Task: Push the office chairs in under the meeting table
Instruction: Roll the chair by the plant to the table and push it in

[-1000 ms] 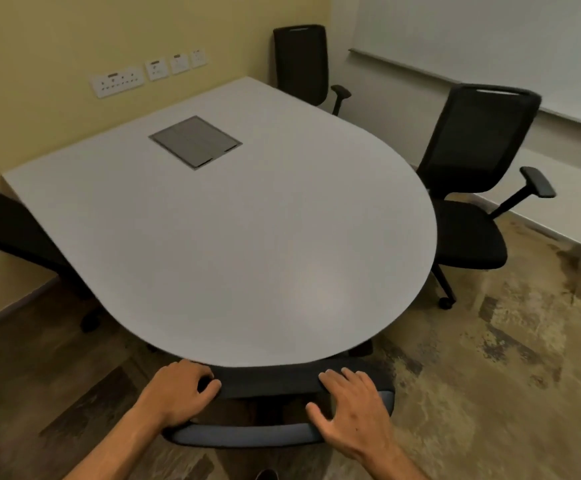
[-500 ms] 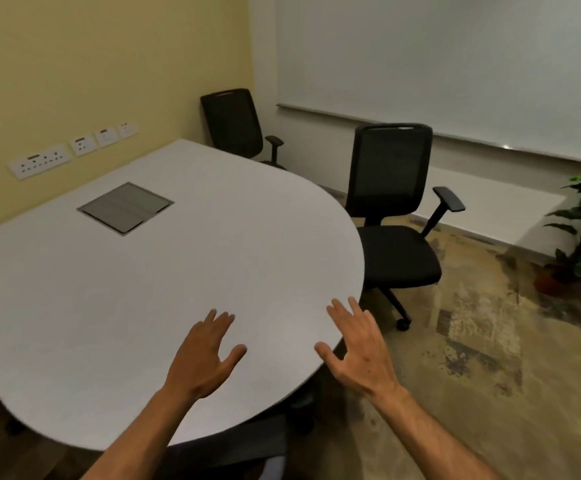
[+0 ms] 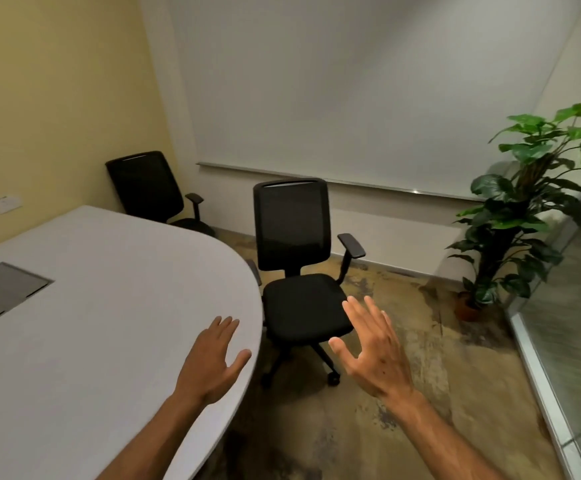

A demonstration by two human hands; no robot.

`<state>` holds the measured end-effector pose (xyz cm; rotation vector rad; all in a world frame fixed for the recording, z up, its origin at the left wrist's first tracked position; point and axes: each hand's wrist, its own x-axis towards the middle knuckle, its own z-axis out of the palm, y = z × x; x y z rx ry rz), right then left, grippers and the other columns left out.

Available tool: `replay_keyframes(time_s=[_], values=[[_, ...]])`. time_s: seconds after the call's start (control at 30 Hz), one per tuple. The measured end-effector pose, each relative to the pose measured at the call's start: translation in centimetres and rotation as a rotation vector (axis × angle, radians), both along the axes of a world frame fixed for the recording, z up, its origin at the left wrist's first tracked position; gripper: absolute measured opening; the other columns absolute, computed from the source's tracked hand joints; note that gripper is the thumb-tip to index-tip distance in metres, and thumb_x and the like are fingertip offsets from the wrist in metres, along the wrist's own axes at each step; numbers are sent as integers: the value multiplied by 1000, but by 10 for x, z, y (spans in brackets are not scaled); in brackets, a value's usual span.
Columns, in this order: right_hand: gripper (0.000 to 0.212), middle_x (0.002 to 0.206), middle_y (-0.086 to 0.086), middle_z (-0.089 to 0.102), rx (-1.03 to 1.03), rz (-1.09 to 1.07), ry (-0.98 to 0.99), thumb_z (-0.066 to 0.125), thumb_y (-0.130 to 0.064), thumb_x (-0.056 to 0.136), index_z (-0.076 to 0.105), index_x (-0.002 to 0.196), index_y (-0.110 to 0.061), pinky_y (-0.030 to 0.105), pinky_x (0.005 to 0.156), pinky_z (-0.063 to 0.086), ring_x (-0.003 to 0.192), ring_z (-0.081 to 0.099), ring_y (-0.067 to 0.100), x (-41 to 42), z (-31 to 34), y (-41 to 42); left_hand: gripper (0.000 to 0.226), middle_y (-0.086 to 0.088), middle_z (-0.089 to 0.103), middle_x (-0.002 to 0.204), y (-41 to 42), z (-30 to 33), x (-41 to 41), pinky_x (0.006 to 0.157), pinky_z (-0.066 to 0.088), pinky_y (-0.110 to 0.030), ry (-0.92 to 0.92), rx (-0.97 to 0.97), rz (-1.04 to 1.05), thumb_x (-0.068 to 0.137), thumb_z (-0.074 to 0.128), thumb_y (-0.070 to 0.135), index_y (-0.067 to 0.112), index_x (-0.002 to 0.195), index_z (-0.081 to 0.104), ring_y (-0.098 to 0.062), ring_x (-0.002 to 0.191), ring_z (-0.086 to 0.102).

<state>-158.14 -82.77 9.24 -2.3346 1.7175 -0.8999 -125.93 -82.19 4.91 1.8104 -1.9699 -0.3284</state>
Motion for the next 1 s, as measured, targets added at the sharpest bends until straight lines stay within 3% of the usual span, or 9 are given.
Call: replay_keyframes(time_s=[0.23,0.5,0.9,1.0], values=[[75,163,-7,30,28,-79,21,39,-65,93,34,156,-24,39,124,9,154,7,10,-87,-23,-73,80,7,28,163,-117,-13,-96,118,21,-38,18,6,-103,89,32,79,34,155,31,-17,151,24],[78,164,-9,26,105,-104,46,33,-68,91,31,157,-25,37,125,6,154,4,8,-147,-60,-240,74,9,24,164,-303,-41,-172,117,15,-33,48,-34,-187,93,38,72,33,156,29,-1,146,6],[78,163,-7,31,257,-156,-56,34,-67,91,33,156,-24,45,124,21,154,12,11,-191,-88,-503,73,2,31,163,-561,-46,-235,121,14,-33,-46,-18,-311,98,37,65,21,156,31,-12,152,14],[70,162,-3,34,311,-134,-79,47,-58,96,37,155,-21,42,122,21,154,15,14,-208,-117,-573,71,-3,32,162,-617,-66,-255,122,15,-36,-79,26,-321,100,43,58,15,155,33,-17,153,15]])
